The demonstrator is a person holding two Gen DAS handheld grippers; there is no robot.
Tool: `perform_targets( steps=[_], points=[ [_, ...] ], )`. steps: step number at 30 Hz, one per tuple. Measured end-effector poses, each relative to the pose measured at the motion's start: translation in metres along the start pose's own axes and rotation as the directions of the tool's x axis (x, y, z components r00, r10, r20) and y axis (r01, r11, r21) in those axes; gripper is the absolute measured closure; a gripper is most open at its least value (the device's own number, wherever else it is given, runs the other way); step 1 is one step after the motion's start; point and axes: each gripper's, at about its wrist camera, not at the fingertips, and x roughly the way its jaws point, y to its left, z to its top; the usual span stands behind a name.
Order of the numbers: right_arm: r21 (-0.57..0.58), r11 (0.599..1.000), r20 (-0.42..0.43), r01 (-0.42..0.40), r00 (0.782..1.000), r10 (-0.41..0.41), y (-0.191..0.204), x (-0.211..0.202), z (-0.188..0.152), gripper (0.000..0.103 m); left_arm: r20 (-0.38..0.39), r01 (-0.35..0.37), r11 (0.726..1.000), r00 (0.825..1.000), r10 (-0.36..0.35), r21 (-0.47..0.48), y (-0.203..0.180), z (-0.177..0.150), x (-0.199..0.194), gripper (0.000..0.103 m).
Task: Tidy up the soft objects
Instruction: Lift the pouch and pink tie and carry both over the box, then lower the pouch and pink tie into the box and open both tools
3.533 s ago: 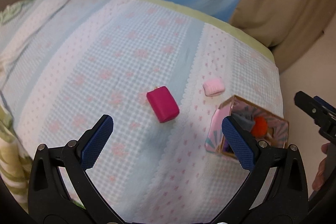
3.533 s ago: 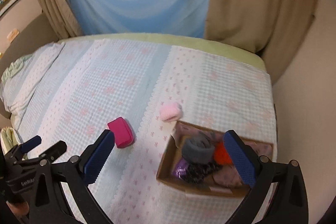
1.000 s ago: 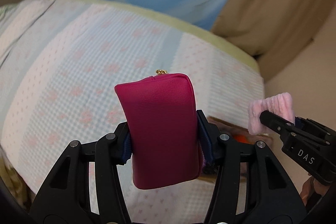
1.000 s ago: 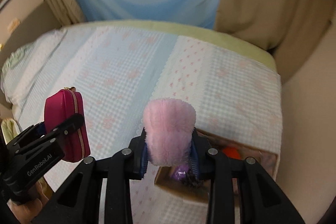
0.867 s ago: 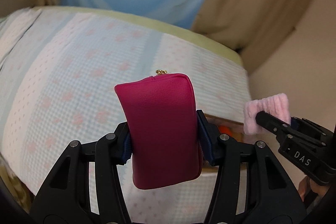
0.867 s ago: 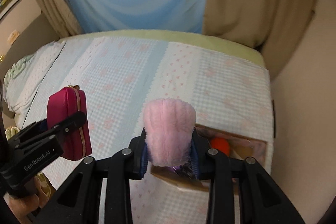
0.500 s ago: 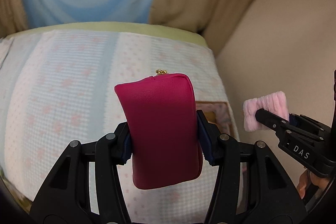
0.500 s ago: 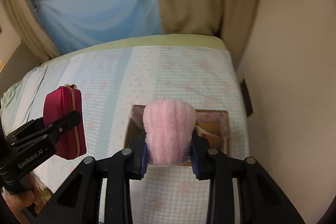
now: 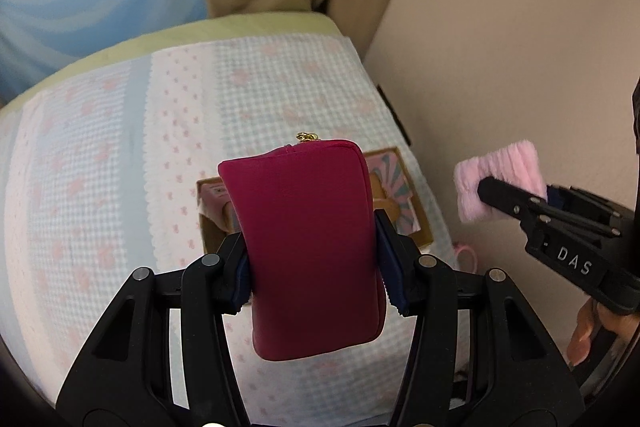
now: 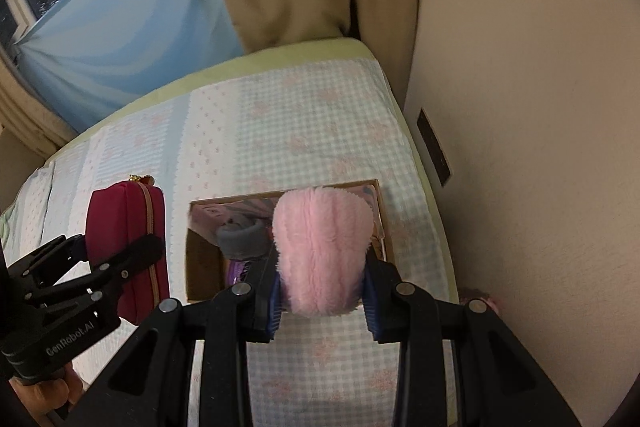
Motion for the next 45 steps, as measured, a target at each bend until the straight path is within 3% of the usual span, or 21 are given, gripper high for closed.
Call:
perform_targets(
  steps=[7,13,19,20,21,22,23,25,26,27,28,34,40,45],
  points=[
    [0.035,0.999,-0.109,0.017,0.994,-0.013,-0.016,0.061,0.013,0.073,-0.130,-0.005,1.000,0.992,0.006,0.010,0.014,0.009,0.074,0.054],
    [0.054,0.998,-0.220,0.023,0.976,-0.010,-0.027,0.122,0.019,0.073,-0.251,-0.018,1.000,0.968,0.020,0.012,0.026,-0.002,0.143,0.054],
    [0.074,0.997,-0.314,0.023,0.949,0.001,-0.037,0.172,0.025,0.073,-0.313,-0.017,0.996,0.949,0.043,0.084,0.017,-0.012,0.179,0.054],
    [0.083,0.996,-0.331,0.022,0.943,0.007,-0.038,0.179,0.027,0.071,-0.318,-0.014,0.995,0.947,0.044,0.097,0.015,-0.013,0.182,0.052],
    [0.091,0.996,-0.343,0.021,0.939,0.012,-0.039,0.186,0.028,0.063,-0.316,-0.011,0.993,0.948,0.047,0.115,0.011,-0.013,0.184,0.042],
    [0.097,0.995,-0.354,0.021,0.935,0.015,-0.040,0.192,0.029,0.052,-0.309,-0.012,0.990,0.949,0.054,0.138,0.007,-0.013,0.185,0.032],
    [0.099,0.995,-0.358,0.025,0.934,0.012,-0.039,0.196,0.029,0.047,-0.299,-0.016,0.984,0.952,0.069,0.176,0.003,-0.013,0.186,0.005],
    [0.103,0.994,-0.363,0.027,0.932,0.012,-0.041,0.203,0.030,0.035,-0.294,-0.024,0.977,0.952,0.087,0.213,0.000,-0.013,0.187,0.000],
    [0.108,0.994,-0.373,0.021,0.927,0.021,-0.042,0.206,0.029,0.025,-0.300,-0.020,0.974,0.950,0.089,0.225,0.000,-0.015,0.188,0.000],
    [0.116,0.993,-0.376,0.016,0.926,0.029,-0.043,0.207,0.028,0.008,-0.307,-0.018,0.973,0.947,0.090,0.230,0.003,-0.018,0.189,0.000],
    [0.123,0.992,-0.370,0.011,0.928,0.035,-0.044,0.208,0.029,0.004,-0.312,-0.018,0.974,0.946,0.089,0.225,0.007,-0.020,0.189,0.000],
    [0.139,0.990,-0.351,0.015,0.936,0.035,-0.044,0.198,0.025,0.003,-0.323,-0.038,0.985,0.942,0.091,0.167,0.028,-0.019,0.182,0.000],
    [0.127,0.992,-0.305,0.015,0.952,0.025,-0.036,0.174,0.031,0.004,-0.266,-0.049,0.987,0.960,0.089,0.152,0.030,-0.009,0.151,0.000],
    [0.087,0.996,-0.238,-0.001,0.971,0.022,-0.019,0.130,0.037,0.004,-0.200,-0.056,0.991,0.977,0.080,0.122,0.034,-0.001,0.110,0.000]
  ],
)
